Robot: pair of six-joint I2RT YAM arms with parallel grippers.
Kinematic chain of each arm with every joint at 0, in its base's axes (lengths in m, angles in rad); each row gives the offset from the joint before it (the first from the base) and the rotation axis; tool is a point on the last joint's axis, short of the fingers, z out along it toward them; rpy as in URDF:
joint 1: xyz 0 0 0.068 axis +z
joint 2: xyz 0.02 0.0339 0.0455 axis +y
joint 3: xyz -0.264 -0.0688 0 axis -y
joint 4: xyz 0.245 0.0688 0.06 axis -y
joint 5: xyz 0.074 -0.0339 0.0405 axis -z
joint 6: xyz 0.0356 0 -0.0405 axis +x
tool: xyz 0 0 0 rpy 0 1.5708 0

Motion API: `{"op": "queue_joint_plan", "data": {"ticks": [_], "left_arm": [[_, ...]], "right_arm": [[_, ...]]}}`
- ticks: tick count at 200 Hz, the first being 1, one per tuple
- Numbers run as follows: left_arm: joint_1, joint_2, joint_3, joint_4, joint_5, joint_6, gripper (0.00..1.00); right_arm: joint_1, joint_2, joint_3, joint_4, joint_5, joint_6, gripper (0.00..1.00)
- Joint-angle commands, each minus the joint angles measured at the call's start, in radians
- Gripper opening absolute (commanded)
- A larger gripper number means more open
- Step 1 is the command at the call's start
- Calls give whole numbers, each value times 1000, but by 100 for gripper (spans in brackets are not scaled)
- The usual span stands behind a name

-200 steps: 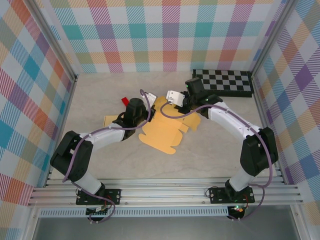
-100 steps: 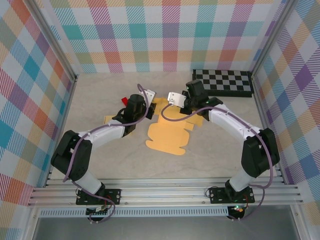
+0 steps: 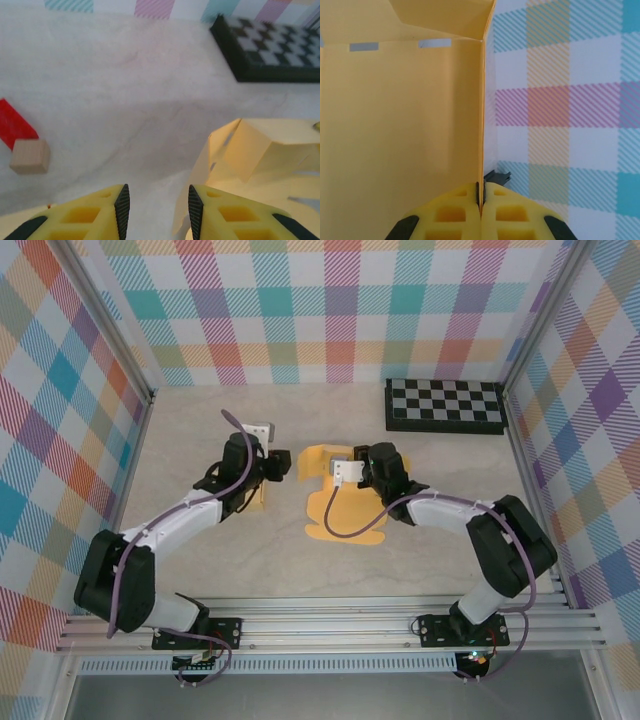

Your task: Fold the paper box

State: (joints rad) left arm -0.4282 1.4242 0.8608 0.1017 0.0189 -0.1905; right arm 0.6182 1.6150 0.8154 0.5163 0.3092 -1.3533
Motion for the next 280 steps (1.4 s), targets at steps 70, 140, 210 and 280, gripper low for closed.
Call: {"op": "queue_joint_plan", "data": {"ticks": [70, 140, 210, 280], "left_arm": [[19, -25, -177, -11, -50, 60, 37], [0, 65, -201, 101, 60, 59, 42], [-62, 91, -209, 193, 175, 65, 46], [-130, 84, -212, 174, 162, 94, 49]], "right_arm": [[71, 19, -165, 241, 58, -186, 0], [137, 56, -228, 309, 106, -215, 0], [176, 66, -251, 339, 148, -219, 0], [203, 71, -267, 397, 171, -248, 0]]}}
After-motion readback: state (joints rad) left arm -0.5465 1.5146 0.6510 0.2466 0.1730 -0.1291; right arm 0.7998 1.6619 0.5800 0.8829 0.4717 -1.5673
